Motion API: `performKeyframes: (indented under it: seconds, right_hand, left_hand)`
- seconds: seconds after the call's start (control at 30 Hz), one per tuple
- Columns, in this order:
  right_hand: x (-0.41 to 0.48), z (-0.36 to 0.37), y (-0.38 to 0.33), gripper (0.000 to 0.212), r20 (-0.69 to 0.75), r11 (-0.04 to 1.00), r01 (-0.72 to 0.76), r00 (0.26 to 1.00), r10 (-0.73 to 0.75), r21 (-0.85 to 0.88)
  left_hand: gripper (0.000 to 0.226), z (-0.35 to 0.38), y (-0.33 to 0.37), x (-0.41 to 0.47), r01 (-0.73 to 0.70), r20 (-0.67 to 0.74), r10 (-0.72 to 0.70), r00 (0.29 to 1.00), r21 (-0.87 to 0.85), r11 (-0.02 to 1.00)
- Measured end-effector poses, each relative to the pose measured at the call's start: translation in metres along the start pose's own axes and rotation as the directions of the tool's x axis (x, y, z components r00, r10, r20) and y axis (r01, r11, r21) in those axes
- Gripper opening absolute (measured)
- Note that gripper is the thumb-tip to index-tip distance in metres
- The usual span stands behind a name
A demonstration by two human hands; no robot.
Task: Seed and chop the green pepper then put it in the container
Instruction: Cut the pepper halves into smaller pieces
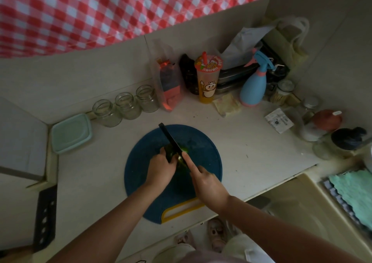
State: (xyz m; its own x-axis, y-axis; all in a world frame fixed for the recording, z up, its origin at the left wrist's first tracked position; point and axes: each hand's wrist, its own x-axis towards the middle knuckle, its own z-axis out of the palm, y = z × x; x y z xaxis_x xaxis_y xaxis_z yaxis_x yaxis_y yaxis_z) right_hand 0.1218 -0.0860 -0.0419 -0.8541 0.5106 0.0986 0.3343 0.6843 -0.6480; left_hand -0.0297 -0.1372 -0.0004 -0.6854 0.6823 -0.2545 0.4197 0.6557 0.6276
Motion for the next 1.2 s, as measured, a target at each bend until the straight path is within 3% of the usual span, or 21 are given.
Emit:
performKeyframes:
  seconds: [0.27, 0.63, 0.83, 0.93, 1.2]
  right_hand:
    - [0.004, -0.006, 0.0, 0.09, 0.034, 0.999, -0.036, 0.999, 0.036, 0.001]
    - [-0.004, 0.003, -0.006, 0.092, 0.026, 0.999, -0.047, 0.999, 0.047, -0.004]
    - [0.01, 0.005, -0.003, 0.094, 0.125, 0.991, -0.123, 0.984, 0.128, -0.047]
    - [0.011, 0.001, -0.001, 0.083, 0.175, 0.982, -0.186, 0.966, 0.188, -0.031]
    - [0.005, -0.013, -0.003, 0.057, 0.209, 0.98, -0.195, 0.961, 0.182, 0.044]
  left_hand:
    - [0.022, -0.006, 0.0, 0.004, -0.009, 0.043, 0.009, 0.999, -0.003, 1.0]
    - [0.029, -0.006, -0.002, 0.01, 0.009, 0.041, -0.009, 0.999, 0.009, 1.0]
    - [0.04, -0.003, 0.002, 0.008, 0.021, 0.072, -0.026, 0.997, 0.068, 0.997]
    - [0.058, 0.004, -0.001, 0.0, 0.018, 0.065, -0.028, 0.997, 0.149, 0.989]
    - [0.063, 0.003, -0.011, 0.002, 0.041, 0.05, -0.044, 0.998, 0.053, 0.998]
